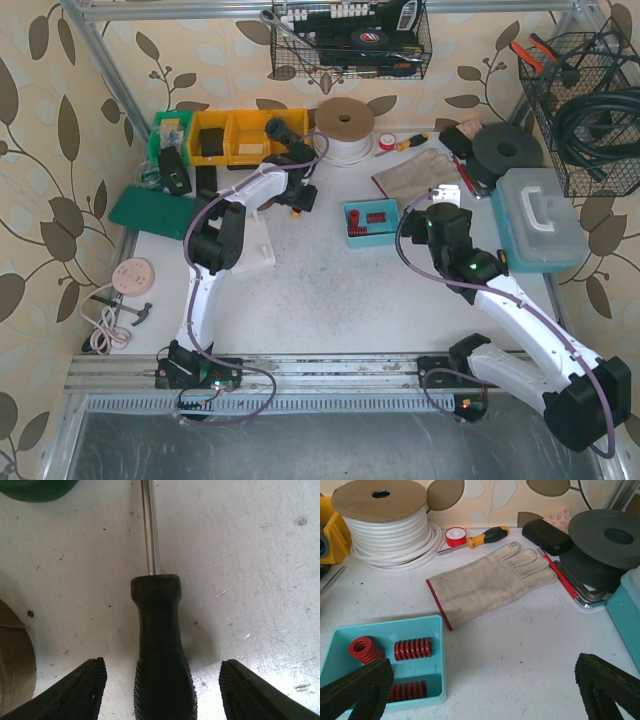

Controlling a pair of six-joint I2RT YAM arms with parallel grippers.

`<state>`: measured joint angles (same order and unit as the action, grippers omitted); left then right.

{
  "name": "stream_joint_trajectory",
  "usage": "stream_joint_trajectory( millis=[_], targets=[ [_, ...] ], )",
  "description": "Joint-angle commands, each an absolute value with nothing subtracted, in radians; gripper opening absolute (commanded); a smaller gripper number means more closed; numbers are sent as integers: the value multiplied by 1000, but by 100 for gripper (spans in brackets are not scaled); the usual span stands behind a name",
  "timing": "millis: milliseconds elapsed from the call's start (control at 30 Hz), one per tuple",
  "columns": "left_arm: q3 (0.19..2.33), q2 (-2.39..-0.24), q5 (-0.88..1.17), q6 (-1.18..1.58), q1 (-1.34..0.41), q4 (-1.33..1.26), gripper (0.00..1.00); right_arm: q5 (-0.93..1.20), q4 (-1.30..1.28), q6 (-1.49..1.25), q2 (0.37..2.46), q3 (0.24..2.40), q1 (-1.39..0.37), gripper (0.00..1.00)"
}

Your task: Install the large spring

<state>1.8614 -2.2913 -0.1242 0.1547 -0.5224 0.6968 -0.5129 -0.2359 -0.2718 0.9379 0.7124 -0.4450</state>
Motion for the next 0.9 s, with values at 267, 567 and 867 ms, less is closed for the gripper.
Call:
stream_joint_trajectory(
  millis=[267,567,867],
  targets=[
    [1662,-1933,-154,251,-516,597,85,-431,-229,-250,1002,744,-448,95],
    [1357,-1558,-322,359,-499,584,87,-329,-202,-217,1034,742,-449,89],
    [1061,-1313,-350,518,-339,642,70,-334,-199,-219,1049,742,-448,89]
  ],
)
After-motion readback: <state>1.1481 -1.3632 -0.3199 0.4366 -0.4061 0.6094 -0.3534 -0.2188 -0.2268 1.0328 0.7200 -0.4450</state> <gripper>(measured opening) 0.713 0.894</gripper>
